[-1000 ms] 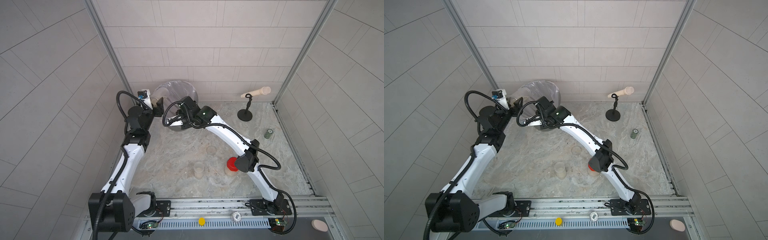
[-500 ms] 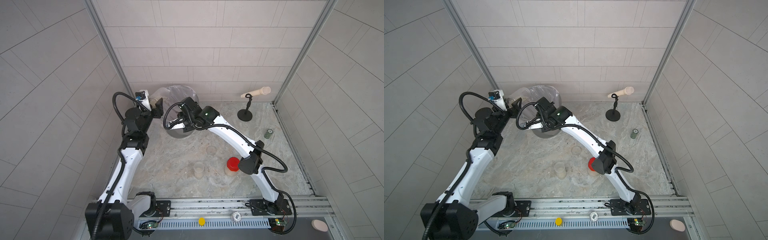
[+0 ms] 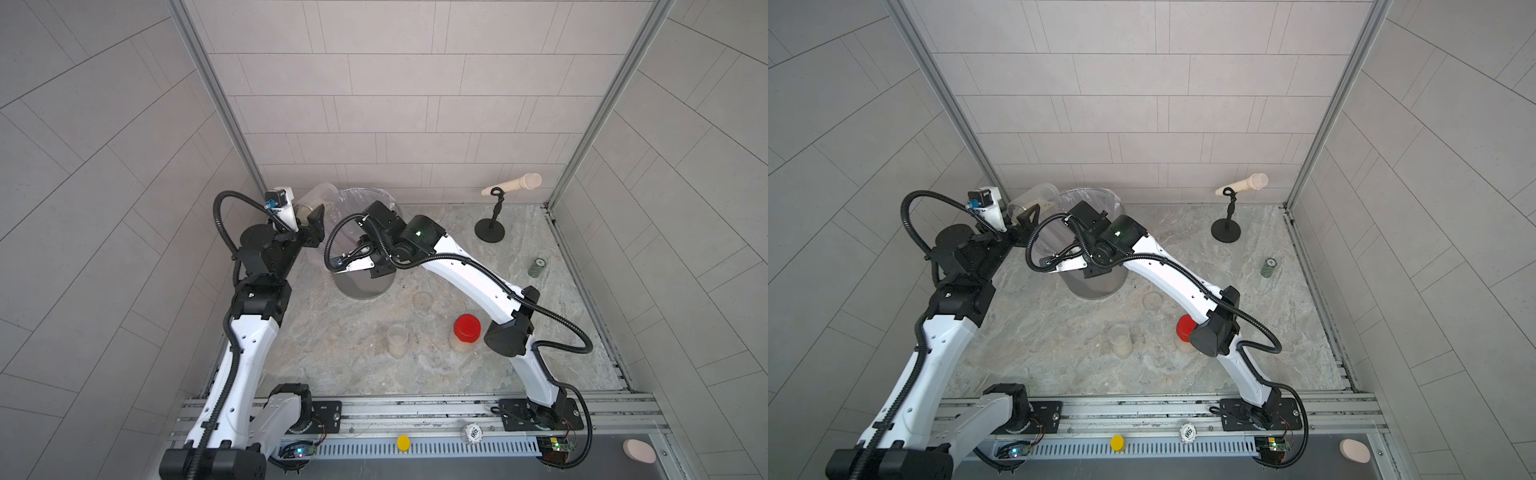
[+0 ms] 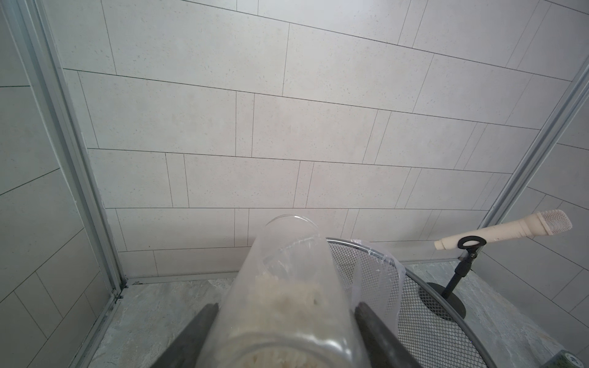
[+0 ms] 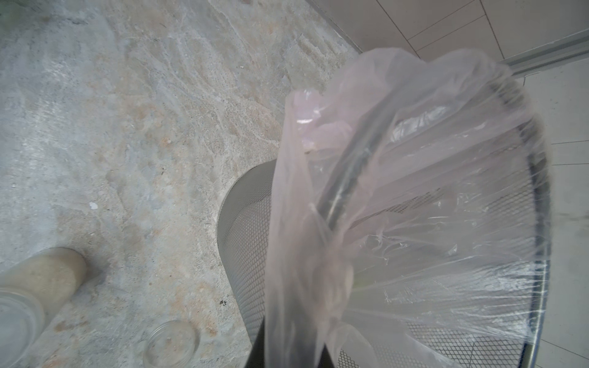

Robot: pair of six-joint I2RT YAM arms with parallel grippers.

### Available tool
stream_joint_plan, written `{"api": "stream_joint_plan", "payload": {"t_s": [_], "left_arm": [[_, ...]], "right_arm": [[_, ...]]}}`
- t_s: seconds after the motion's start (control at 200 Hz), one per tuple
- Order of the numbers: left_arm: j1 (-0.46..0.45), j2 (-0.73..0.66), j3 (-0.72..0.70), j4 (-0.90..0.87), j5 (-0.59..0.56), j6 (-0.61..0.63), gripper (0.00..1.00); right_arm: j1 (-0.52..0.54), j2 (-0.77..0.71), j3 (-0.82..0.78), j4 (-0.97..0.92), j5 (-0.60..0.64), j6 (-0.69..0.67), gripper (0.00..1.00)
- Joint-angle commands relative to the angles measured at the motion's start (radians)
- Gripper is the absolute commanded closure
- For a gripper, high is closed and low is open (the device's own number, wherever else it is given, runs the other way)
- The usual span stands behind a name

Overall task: Empty moldy rice from jars
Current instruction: Move the trash bin to the center of the board.

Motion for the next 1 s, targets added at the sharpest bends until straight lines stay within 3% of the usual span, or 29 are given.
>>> {"api": "stream_joint_plan", "payload": {"t_s": [0.0, 0.145, 0.385, 0.801, 0.911, 0.996], "left_arm": [[-0.004, -0.045, -0.017, -0.03, 0.02, 0.007, 0.79], [-0.006, -0.069, -0.012, -0.112, 0.052, 0.01, 0.79], [-0.014, -0.126, -0.066, -0.138, 0.064, 0.009, 0.79], [-0.037, -0.122, -0.095, -0.132, 0.077, -0.003, 0.81], [-0.053, -0.117, -0.089, -0.148, 0.057, 0.004, 0.81], [-0.066, -0.112, -0.064, -0.189, 0.045, 0.016, 0.81]], "right_arm": [[0.028, -0.122, -0.022, 0.018, 0.039, -0.023, 1.0], [0.028, -0.172, -0.051, -0.013, -0.018, 0.015, 1.0], [0.028, -0.238, -0.159, 0.005, -0.008, 0.034, 1.0], [0.04, -0.195, -0.144, 0.041, 0.011, 0.073, 1.0], [0.04, -0.179, -0.129, 0.051, 0.017, 0.084, 0.97], [0.04, -0.166, -0.108, 0.059, 0.03, 0.101, 0.89]]}}
